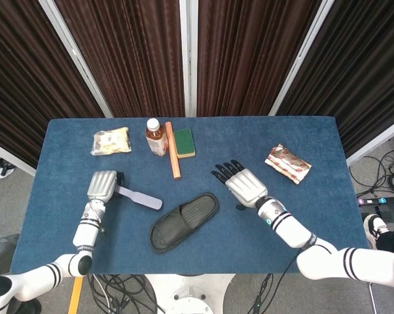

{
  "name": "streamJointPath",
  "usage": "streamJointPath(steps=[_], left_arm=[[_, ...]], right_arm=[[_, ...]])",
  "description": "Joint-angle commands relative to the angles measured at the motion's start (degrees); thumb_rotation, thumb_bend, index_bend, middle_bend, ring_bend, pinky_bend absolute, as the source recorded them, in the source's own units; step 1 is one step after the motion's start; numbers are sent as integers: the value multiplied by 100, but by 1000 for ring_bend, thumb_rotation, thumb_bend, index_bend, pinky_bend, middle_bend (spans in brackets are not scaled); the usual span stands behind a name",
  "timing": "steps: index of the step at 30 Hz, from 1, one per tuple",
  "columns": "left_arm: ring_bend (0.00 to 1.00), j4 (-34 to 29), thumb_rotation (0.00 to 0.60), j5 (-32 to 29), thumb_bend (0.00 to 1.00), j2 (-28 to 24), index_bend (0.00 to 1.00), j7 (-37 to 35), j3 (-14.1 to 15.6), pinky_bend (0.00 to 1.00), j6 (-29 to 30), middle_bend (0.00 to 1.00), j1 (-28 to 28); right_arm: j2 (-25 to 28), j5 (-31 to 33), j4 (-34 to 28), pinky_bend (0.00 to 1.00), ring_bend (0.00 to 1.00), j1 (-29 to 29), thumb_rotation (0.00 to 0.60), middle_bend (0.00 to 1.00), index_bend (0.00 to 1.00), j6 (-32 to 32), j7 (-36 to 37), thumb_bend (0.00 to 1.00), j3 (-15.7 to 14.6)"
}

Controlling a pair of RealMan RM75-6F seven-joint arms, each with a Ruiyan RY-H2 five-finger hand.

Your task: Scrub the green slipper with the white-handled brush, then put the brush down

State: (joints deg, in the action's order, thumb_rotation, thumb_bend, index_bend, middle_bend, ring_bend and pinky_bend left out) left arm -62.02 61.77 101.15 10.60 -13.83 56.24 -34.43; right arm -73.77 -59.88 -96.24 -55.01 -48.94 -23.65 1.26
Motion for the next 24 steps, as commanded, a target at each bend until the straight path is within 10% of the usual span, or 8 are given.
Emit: streamJointPath(steps=[1,9,15,24], left_arm=[[301,-43,480,5,150,-13,352,58,3,637,34,416,-9],[125,-630,446,73,124,-452,177,120,104,360,53,180,95],[118,-1765,600,509,125,-1556,172,-210,334,314,461,167,548],[118,-1909,600,1267,124,-2501,264,-803,786,287,1826,223,1547]], right_arm=[[352,-252,-245,0,0,261,600,0,0,-212,271,0,5],[1096,-763,-502,0,0,827,600,0,0,-600,887,0,-60],[1657,-1087,-641,0,0,1447,600,1,0,-1040,1338,10,-251],[1858,-1498,-257,50,28,2946,600,135,66,-2541,2226,153,-554]])
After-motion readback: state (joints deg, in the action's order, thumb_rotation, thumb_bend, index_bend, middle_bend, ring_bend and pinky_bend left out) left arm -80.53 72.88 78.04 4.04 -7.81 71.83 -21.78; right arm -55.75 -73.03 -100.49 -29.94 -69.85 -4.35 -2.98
